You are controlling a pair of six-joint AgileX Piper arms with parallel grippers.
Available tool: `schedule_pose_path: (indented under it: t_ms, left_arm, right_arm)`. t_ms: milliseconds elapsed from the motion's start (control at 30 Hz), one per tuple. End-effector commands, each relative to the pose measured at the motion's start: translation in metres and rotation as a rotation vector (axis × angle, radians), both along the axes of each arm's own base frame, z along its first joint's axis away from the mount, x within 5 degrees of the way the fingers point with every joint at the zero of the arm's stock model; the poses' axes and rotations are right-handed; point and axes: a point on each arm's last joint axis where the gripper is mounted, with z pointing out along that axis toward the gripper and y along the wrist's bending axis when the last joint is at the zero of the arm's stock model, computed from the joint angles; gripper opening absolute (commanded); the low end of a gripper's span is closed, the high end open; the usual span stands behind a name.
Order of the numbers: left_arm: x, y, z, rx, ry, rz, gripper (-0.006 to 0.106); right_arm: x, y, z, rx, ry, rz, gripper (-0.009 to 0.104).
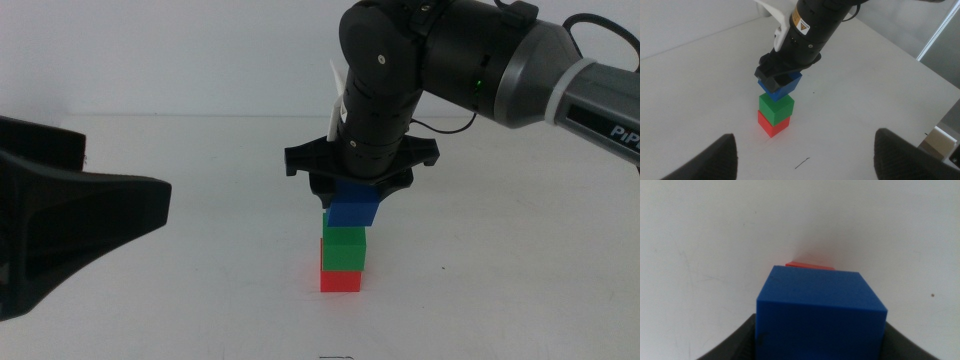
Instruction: Stack red cubes first, then green, then blue cubes in a specific spot.
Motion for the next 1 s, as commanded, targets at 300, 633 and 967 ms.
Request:
schedule_pose_path:
  t_ms: [300, 633, 967]
  left_arm:
    - [0.000, -0.001, 0.013, -0.084, -0.052, 0.009, 0.094]
    - [0.000, -0.001, 0.013, -0.084, -0.052, 0.009, 0.094]
    - [0.000, -0.001, 0.013, -0.084, -0.052, 0.009, 0.094]
  right_arm:
    - [-0.006, -0.006, 0.019, -0.015, -0.013, -0.028, -0.001]
    - [-0.004, -0.003, 0.012, -0.007, 0.005, -0.052, 0.004]
    - [-0.004, 0.001, 0.011, 0.014, 0.003, -0.042, 0.058]
